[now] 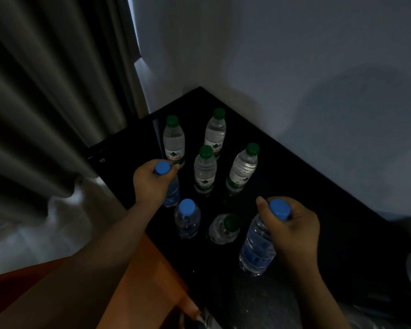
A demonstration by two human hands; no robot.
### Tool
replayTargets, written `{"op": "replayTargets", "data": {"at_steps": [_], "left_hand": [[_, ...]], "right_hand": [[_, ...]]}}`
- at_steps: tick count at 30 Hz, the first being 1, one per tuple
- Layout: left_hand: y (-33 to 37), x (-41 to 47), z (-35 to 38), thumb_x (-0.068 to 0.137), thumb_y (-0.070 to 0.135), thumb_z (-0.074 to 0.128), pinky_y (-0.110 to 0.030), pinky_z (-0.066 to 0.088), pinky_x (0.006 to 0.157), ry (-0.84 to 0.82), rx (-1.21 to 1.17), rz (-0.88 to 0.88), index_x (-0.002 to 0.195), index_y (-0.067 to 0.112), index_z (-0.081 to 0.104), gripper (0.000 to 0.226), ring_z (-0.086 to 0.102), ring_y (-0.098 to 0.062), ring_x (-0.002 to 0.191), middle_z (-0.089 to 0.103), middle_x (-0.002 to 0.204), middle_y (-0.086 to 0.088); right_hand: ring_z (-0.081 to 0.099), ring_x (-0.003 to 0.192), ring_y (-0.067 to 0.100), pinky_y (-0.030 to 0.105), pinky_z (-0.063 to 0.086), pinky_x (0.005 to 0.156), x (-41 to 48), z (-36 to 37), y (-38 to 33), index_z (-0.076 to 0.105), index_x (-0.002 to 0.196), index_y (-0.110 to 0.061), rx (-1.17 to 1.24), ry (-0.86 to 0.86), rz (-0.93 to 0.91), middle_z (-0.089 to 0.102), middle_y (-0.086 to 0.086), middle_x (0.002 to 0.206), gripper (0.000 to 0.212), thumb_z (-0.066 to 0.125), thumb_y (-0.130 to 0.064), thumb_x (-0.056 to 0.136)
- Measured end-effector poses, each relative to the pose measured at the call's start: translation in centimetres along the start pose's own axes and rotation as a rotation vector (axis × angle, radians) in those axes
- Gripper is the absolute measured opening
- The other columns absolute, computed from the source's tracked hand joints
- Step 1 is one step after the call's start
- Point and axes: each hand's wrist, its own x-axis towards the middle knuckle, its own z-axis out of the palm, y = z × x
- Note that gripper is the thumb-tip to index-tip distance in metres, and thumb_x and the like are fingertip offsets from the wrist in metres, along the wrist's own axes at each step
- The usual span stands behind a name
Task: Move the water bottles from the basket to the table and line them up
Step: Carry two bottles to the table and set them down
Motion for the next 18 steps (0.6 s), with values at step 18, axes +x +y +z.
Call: {"op": "replayTargets", "data": {"at_steps": [18], "left_hand": [[0.4,0.6,-0.2,0.081,0.01,0.071,-0.029,0.044,0.08,-0.189,0.0,-0.061,0.095,0.0,0.067,0.018,0.056,-0.016,0.088,0.062,0.093,-0.006]], "right_hand": [[0.067,0.079,0.007,0.027,0.056,0.073,6.3,2.2,5.4,0.07,0.091,-0.013,-0.02,0.077,0.097,0.07,-0.004,0.085,0.014,0.074,-0.022,0.081]]}}
